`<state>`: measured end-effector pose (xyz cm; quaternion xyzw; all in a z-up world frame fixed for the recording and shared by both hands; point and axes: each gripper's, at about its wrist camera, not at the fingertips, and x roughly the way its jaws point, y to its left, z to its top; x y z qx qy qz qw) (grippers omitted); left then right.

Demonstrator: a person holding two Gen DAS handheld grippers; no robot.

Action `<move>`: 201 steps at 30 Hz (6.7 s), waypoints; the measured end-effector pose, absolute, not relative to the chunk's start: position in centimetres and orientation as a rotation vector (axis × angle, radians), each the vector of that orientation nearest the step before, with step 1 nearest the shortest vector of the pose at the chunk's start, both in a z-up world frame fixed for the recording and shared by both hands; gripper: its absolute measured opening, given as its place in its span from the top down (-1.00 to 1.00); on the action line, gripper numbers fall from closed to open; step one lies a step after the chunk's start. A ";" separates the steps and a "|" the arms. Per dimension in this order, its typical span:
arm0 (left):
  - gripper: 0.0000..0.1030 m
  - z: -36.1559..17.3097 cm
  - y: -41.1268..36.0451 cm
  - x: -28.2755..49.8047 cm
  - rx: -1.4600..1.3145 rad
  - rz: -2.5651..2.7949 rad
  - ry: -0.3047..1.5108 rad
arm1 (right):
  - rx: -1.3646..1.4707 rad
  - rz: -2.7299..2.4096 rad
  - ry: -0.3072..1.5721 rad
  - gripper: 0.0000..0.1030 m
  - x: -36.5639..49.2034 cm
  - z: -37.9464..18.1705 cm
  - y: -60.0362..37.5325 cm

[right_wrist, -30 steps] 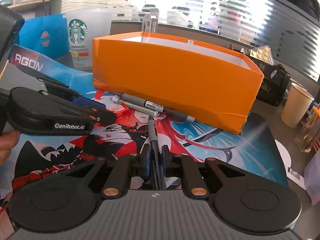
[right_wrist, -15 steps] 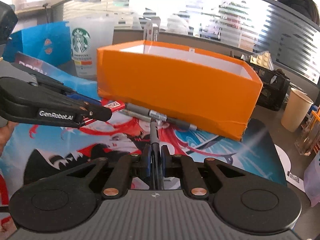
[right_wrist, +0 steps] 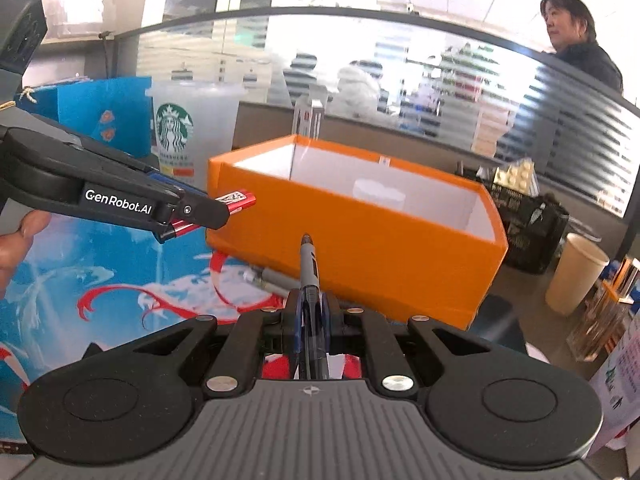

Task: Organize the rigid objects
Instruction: 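Lift red stick and black pen and carry both over orange box, then lower items into box and open both grippers to release, then raise both open tools out of the box and move toward the mat, then grasp white lighter with left gripper while right gripper grasps black pen, then lift white lighter and black pen and carry both over orange box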

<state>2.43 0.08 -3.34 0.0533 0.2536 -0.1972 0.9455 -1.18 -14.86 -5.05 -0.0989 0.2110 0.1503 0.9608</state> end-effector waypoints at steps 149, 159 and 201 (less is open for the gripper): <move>-0.93 -8.4 11.0 7.5 -0.017 -0.180 0.710 | -0.261 0.774 0.676 -0.53 8.1 -8.7 -12.6; -0.93 -8.7 11.1 7.3 -0.013 -0.168 0.729 | -0.113 0.823 0.733 -0.50 9.9 -10.2 -9.9; 0.61 -10.6 3.8 5.6 0.138 -0.286 0.682 | -0.304 0.618 0.645 0.82 2.8 -10.1 -13.3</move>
